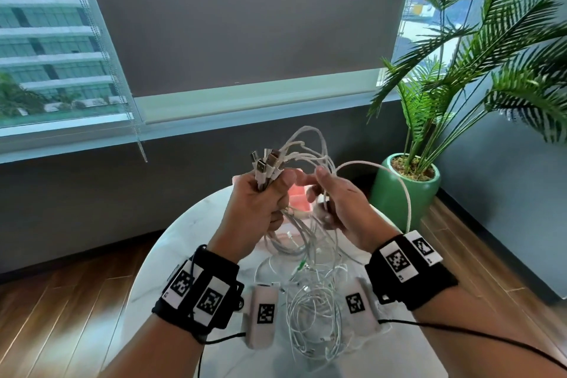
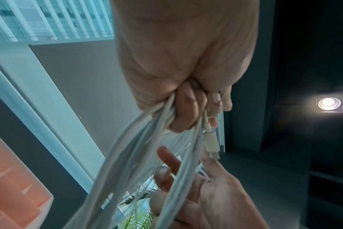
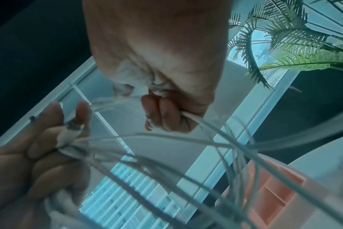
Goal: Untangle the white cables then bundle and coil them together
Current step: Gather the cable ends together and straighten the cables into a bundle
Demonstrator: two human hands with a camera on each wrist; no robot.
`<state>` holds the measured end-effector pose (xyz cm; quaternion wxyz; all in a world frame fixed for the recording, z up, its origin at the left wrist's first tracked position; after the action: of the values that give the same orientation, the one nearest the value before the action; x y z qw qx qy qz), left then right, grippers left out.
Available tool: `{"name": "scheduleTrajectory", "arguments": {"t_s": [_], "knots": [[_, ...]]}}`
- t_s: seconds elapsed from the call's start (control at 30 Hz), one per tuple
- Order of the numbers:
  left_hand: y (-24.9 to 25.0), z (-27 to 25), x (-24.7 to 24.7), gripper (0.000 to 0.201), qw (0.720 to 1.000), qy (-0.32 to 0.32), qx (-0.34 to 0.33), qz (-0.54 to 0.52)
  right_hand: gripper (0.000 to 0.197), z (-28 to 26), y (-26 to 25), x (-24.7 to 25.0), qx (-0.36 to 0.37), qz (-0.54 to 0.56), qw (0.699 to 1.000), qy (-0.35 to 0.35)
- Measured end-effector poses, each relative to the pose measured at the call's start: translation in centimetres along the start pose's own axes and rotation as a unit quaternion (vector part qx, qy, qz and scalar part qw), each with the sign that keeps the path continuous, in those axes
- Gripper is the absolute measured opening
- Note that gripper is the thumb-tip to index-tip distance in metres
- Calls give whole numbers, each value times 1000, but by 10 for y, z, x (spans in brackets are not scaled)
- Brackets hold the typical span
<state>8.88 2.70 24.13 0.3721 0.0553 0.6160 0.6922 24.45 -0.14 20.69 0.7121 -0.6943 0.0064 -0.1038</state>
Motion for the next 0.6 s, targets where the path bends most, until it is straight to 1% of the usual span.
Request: {"name": "scheduleTrajectory", "arguments": {"t_s": [0.07,0.1,0.13,0.17,0.2,0.27,0.3,0.33,0.37,0.43,0.5,0.53,0.57,0.6], "knots": [[-9,0,-12,27,998,-47,41,6,61,-4,0,-2,-12,30,999,-23],[-15,-1,-16,28,995,-73,65,13,69,-4,-1,1,-16,52,998,-23],[-22,-4,-20,29,991,-99,90,24,76,-2,-4,6,-17,79,997,-9],[-30,-7,-24,30,986,-122,111,40,75,-2,-9,13,-19,107,994,12],[-36,-9,-26,30,982,-137,123,53,67,-3,-14,19,-15,130,991,29],[-46,-10,-29,30,981,-137,122,58,41,-6,-24,30,3,171,984,43],[-48,-9,-29,30,985,-123,112,48,30,-8,-30,36,11,192,981,38],[-49,-6,-27,32,990,-97,97,25,23,-10,-36,45,21,214,976,34],[-48,-3,-23,35,995,-61,79,-5,21,-11,-43,57,33,227,972,43],[-46,2,-10,42,996,15,46,-70,24,-14,-57,89,60,255,961,93],[-42,5,5,38,988,69,21,-136,26,-24,-71,130,78,284,945,144],[-41,6,12,36,981,92,10,-169,27,-31,-75,155,82,287,942,152],[-39,6,19,35,973,113,-1,-200,28,-40,-79,174,82,286,946,127],[-38,6,25,37,965,132,-9,-228,28,-47,-82,190,76,283,953,82]]}}
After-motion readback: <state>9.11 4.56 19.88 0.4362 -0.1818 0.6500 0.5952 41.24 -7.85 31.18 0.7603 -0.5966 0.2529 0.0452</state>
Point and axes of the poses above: each hand's wrist, its own z-axis towards the middle knuckle, its own x-axis out of the back of the hand, y = z × x, the point moved 6 cm from there along z, towards the middle knuckle, and after that the axes turned 13 degrees about -z, right-handed, at the moved point
